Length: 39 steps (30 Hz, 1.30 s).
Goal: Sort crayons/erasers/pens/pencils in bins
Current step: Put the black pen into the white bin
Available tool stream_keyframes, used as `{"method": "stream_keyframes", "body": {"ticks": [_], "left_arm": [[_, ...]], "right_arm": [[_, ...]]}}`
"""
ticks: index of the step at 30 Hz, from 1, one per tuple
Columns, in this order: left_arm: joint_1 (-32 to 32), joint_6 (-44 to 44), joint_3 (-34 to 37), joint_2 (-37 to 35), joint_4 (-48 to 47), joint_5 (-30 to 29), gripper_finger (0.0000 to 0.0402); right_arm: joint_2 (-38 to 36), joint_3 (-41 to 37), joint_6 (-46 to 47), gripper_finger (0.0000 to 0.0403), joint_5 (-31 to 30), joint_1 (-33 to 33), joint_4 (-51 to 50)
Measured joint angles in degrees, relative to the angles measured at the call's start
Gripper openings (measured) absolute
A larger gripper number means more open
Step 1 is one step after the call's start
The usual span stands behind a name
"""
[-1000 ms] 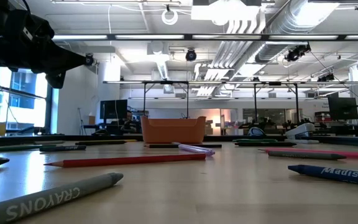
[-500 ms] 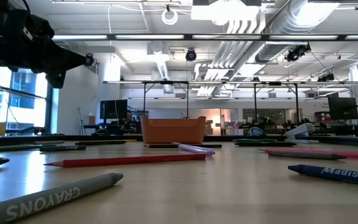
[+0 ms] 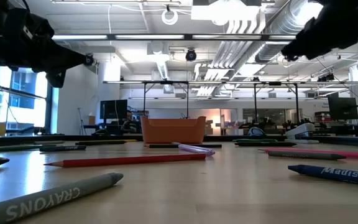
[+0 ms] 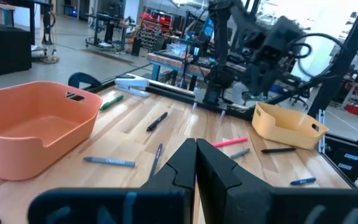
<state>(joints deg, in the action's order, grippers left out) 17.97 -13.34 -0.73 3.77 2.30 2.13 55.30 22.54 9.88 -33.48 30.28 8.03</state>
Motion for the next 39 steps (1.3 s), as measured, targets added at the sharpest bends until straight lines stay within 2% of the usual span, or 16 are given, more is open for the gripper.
{"method": "stream_keyframes", "body": {"ticks": [3, 6, 10, 16, 28, 36, 39], "left_arm": [[-0.01, 0.0, 0.01, 0.0, 3.3, -0.09, 0.0], [0.0, -0.05, 0.0, 0.0, 8.34, -0.57, 0.0], [0.0, -0.02, 0.0, 0.0, 10.99, -0.48, 0.0], [-0.02, -1.07, -0.81, 4.02, 8.39, 0.26, 0.0], [-0.02, 0.2, -10.56, 26.22, 3.85, -1.11, 0.0], [0.06, -2.43, -23.49, 42.44, -15.65, -9.97, 0.0], [1.02, -2.05, -27.38, 47.82, -21.38, -11.21, 0.0]], "right_arm": [[-1.89, -3.32, -7.24, 0.0, 2.62, -4.42, 8.59], [-3.4, -4.58, -11.76, 0.0, 5.29, -8.39, 12.77], [-4.18, -5.51, -13.94, 0.0, 8.04, -12.85, 15.49], [-4.16, -5.62, -14.46, 0.0, 11.67, -17.75, 15.97], [-4.14, -5.62, -15.8, 0.0, 12.38, -19.4, 16.24], [-4.14, -5.62, -15.94, 0.0, 12.36, -19.4, 16.24], [-4.14, -5.62, -15.92, 0.0, 12.53, -19.4, 16.24]]}}
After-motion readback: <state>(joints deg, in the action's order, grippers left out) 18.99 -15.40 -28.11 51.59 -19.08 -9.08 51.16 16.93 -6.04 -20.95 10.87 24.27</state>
